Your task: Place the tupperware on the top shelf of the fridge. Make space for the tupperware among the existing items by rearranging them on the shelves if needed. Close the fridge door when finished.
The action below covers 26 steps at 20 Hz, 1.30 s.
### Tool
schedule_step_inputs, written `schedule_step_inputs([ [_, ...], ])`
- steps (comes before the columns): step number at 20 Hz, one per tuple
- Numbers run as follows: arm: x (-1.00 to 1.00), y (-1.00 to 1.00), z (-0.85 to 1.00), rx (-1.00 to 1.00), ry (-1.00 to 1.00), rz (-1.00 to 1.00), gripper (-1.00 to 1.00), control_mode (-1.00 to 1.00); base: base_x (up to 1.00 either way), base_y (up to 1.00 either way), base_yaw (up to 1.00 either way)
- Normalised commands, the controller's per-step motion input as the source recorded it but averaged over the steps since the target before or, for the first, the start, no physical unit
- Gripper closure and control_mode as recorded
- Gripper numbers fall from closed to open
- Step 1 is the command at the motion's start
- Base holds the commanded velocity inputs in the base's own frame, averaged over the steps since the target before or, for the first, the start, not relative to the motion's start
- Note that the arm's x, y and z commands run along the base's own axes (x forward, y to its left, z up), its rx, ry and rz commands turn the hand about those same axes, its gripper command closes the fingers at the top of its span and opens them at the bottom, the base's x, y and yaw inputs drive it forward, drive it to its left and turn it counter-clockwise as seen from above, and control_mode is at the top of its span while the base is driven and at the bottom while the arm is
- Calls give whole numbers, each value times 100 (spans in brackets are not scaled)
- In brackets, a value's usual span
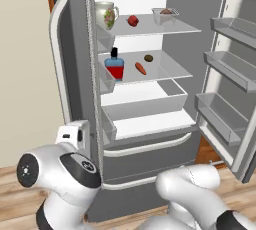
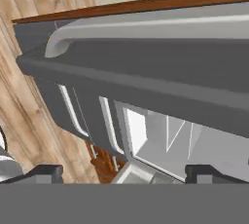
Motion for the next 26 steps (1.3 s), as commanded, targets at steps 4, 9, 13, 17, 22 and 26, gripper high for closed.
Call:
schedule_step_inputs([
  [4, 43, 100, -31, -35, 1, 0, -100, -100, 0, 0, 0],
  [9, 53, 89, -39, -30, 0, 0, -100, -100, 0, 0, 0],
  [13, 53, 51, -41, -22, 0, -2, -100, -100, 0, 0, 0],
  [17, 61, 33, -38, -18, 0, -5, -100, -100, 0, 0, 0],
  [22, 68, 23, -19, -14, 0, -11, -100, -100, 0, 0, 0],
  [26, 74, -3, -6, -4, 13, -18, -100, -100, 0, 0, 0],
])
